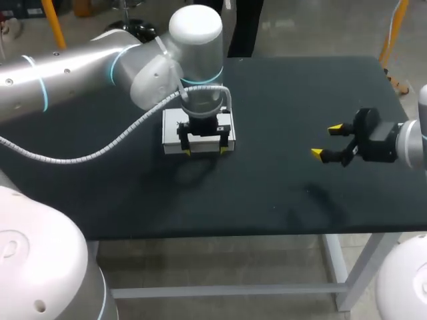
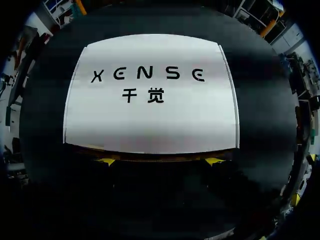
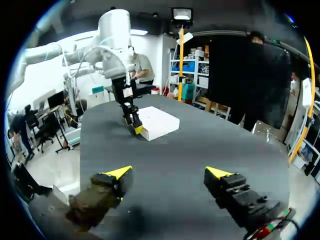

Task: Assemble the packaging by folding the flat box into shape, placing the metal phone stand inside, and closing the box properly

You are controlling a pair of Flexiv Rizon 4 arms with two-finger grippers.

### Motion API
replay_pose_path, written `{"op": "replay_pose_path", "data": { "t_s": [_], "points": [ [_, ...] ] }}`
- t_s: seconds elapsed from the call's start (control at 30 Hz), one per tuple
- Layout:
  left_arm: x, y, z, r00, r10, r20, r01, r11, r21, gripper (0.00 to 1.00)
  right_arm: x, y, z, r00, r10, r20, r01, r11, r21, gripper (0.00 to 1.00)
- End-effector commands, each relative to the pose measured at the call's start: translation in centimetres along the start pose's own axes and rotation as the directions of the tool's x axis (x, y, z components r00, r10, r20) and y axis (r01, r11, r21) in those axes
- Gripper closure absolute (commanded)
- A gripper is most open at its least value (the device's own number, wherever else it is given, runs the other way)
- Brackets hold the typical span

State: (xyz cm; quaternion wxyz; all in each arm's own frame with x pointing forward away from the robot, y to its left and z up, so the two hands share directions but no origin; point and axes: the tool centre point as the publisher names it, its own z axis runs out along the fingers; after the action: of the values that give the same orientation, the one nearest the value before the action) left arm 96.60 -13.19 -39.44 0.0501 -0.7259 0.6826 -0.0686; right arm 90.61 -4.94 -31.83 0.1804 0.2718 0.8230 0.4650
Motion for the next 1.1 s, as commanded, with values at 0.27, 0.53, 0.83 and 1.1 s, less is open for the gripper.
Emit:
{"op": "replay_pose_path", "data": {
  "t_s": [0.27,0.53,0.83,1.1],
  "points": [
    [-0.7,-6.5,1.1,1.000,0.000,-0.009,0.000,0.998,-0.056,0.00,0.0,-0.1,0.0,1.000,-0.001,-0.002,0.001,1.000,-0.006,0.00],
    [-1.2,-10.6,1.6,1.000,0.007,-0.018,-0.008,0.997,-0.071,0.00,0.0,-0.1,0.0,1.000,-0.001,-0.002,0.001,1.000,-0.006,0.00],
    [-1.2,-14.8,2.1,1.000,0.014,-0.011,-0.015,0.996,-0.087,0.00,0.0,-0.1,0.0,1.000,-0.001,-0.002,0.001,1.000,-0.006,0.00],
    [-1.5,-18.3,2.4,1.000,0.001,0.002,-0.001,0.995,-0.099,0.00,0.0,-0.1,0.0,1.000,-0.001,-0.002,0.001,1.000,-0.006,0.00]
  ]
}}
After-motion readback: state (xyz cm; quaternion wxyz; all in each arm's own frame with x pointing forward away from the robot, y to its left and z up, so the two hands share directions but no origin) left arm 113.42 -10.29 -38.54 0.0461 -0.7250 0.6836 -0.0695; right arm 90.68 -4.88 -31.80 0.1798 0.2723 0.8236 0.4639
